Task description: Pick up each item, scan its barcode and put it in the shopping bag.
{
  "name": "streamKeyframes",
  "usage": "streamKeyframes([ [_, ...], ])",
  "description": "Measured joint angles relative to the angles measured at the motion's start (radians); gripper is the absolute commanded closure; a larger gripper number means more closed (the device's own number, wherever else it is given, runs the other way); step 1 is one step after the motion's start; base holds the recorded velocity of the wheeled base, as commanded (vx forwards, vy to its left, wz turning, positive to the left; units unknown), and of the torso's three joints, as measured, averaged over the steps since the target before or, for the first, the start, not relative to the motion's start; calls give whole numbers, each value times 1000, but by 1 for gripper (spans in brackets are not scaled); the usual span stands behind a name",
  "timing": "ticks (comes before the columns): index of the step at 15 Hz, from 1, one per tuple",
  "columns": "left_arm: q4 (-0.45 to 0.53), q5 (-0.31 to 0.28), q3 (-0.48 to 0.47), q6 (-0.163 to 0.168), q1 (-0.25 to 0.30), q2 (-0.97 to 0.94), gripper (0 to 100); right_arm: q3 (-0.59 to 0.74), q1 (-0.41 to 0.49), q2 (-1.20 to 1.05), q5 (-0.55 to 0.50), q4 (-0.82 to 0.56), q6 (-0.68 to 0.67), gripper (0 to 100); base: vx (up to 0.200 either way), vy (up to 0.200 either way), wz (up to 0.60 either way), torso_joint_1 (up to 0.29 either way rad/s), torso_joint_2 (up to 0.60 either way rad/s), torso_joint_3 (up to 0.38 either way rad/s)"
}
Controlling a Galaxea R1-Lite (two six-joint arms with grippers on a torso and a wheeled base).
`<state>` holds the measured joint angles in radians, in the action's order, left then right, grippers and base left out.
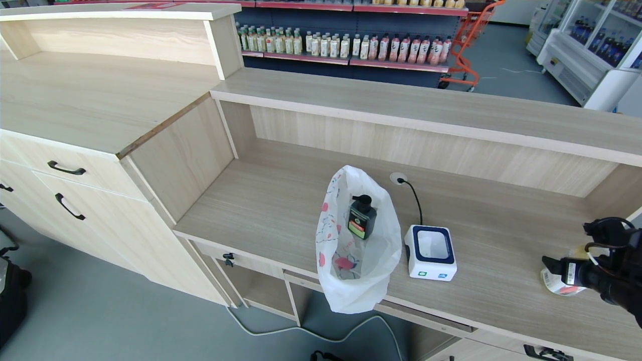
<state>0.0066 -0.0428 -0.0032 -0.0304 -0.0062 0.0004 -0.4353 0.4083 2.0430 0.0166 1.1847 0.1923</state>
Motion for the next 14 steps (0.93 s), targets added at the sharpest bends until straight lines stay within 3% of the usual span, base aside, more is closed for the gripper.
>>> streamKeyframes([
  [5, 0, 0, 0, 0, 0, 0, 0, -2, -1, 46, 0, 61, 51, 0, 0, 0, 0, 0, 0, 0],
  [14, 0, 0, 0, 0, 0, 0, 0, -2, -20, 95, 4, 136, 12, 0, 0, 0, 0, 0, 0, 0],
])
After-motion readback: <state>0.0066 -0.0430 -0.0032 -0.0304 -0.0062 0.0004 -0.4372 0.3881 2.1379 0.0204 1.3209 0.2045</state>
